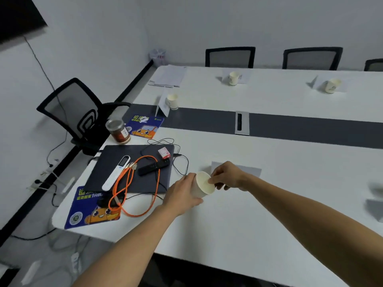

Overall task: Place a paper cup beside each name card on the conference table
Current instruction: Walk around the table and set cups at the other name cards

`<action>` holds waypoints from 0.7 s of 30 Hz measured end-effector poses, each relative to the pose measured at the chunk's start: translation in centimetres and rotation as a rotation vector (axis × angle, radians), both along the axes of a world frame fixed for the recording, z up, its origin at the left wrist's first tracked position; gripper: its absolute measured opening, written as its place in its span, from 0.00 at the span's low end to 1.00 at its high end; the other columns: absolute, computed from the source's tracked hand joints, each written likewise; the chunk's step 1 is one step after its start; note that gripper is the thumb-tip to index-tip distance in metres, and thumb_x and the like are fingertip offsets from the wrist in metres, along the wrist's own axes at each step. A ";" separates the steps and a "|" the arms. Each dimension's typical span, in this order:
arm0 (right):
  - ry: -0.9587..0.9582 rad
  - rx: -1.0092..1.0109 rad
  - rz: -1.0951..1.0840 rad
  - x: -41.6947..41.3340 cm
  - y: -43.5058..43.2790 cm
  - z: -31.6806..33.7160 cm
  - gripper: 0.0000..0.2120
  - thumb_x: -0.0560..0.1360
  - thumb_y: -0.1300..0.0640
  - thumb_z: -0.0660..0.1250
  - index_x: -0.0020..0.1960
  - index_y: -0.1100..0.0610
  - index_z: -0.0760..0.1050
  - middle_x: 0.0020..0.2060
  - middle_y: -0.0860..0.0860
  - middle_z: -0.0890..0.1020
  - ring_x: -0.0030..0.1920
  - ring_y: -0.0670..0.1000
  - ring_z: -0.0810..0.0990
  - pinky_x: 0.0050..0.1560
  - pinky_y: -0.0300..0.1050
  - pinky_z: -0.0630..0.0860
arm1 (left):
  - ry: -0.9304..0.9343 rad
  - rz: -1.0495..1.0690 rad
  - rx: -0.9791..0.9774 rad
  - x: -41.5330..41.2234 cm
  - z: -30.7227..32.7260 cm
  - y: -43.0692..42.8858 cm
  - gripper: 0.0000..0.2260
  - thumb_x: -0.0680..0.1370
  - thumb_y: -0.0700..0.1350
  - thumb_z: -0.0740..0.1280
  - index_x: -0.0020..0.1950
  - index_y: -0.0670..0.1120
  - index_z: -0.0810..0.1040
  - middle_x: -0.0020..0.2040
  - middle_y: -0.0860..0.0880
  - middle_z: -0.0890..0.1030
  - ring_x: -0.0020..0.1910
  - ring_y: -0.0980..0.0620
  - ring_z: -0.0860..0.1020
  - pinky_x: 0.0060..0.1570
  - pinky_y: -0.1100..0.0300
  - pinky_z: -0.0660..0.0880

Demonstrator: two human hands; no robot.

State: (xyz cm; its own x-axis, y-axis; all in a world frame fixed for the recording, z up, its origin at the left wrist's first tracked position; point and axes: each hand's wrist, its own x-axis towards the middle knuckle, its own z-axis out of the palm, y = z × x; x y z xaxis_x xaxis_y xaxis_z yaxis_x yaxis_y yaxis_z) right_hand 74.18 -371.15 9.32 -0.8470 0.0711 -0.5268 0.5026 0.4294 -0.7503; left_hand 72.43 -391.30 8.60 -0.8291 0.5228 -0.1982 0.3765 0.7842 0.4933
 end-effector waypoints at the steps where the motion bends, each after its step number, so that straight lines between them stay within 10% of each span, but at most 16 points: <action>1: 0.002 0.015 -0.026 -0.4 0.4 -0.1 0.09 0.74 0.61 0.72 0.49 0.68 0.82 0.35 0.57 0.82 0.32 0.50 0.79 0.31 0.39 0.72 | -0.008 -0.021 -0.004 -0.9 -0.2 0.4 0.28 0.69 0.51 0.75 0.65 0.50 0.68 0.61 0.51 0.76 0.59 0.45 0.75 0.53 0.51 0.74; 21: -0.132 0.430 -0.660 -9.0 11.7 -6.0 0.05 0.74 0.59 0.68 0.47 0.59 0.82 0.35 0.52 0.85 0.40 0.52 0.85 0.48 0.51 0.82 | -0.150 -0.336 -0.292 -12.4 -12.7 4.3 0.23 0.79 0.53 0.64 0.71 0.46 0.67 0.68 0.45 0.68 0.67 0.44 0.68 0.64 0.50 0.69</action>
State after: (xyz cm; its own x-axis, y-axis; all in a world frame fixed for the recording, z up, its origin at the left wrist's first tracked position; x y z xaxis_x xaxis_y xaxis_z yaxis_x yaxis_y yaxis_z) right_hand 65.14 -359.40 3.30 -0.4917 0.7560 -0.4322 0.8273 0.2506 -0.5028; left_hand 60.04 -387.01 -4.13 -0.5741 0.6622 -0.4815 0.5750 0.7448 0.3387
